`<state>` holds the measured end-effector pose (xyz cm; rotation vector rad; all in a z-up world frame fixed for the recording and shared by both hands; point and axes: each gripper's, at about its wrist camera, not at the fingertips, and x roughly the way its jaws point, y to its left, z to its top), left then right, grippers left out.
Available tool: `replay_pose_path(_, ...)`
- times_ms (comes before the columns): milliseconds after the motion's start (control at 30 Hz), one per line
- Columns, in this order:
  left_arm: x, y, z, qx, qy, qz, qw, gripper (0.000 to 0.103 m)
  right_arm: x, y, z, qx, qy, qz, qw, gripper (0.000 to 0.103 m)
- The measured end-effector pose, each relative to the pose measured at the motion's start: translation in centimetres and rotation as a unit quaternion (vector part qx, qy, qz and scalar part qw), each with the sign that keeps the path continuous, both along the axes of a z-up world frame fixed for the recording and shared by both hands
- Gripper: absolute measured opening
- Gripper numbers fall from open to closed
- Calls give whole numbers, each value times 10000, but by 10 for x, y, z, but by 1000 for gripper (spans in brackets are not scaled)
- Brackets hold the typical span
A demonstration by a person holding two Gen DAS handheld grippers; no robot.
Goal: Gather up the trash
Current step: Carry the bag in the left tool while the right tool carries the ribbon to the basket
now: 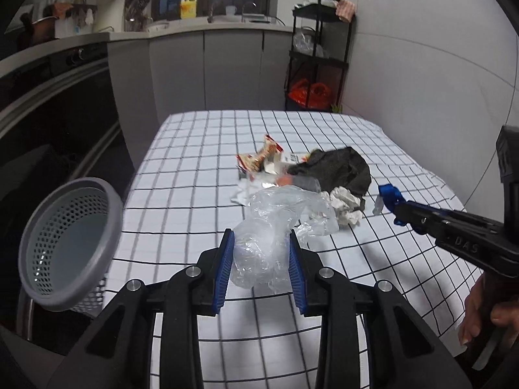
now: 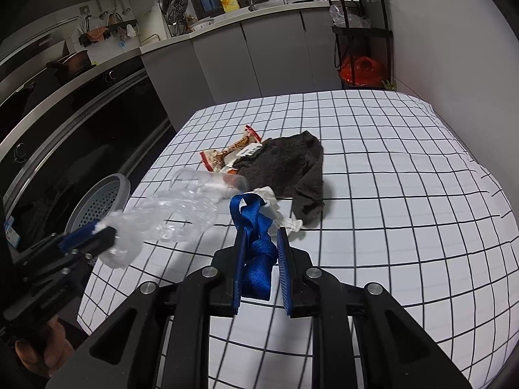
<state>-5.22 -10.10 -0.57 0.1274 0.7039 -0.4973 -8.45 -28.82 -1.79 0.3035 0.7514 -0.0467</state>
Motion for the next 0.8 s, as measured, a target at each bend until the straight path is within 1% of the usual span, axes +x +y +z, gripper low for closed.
replay_pose_path(133,7,32,11,-46,-45,264,9996,31,5,20,8,-30,-90,165,9998,19)
replay_pose_path(200,12,49,15,-5,-90,427,9990,31,10,34,14,-43,-145,278,9995,19)
replay_pose_path(333,26,92,23,161,-229,918,9954,31,26,67,23,-82,-235,606,9979,19)
replay_pose_path(433,41,127,27,279,-296,1349,9900,31,42,96,26,-182,-237,882,9957,19)
replay_pose_path(500,54,151,26,326,-299,1644,9854,31,56,117,27,-124,-220,1071,9939,19)
replay_pose_path(633,75,185,21,435,-238,2041,9777,31,88,160,28,-76,-238,1439,9893,19)
replay_pose_path(800,97,217,13,495,-118,2381,9699,31,130,209,20,85,-172,1811,9833,19)
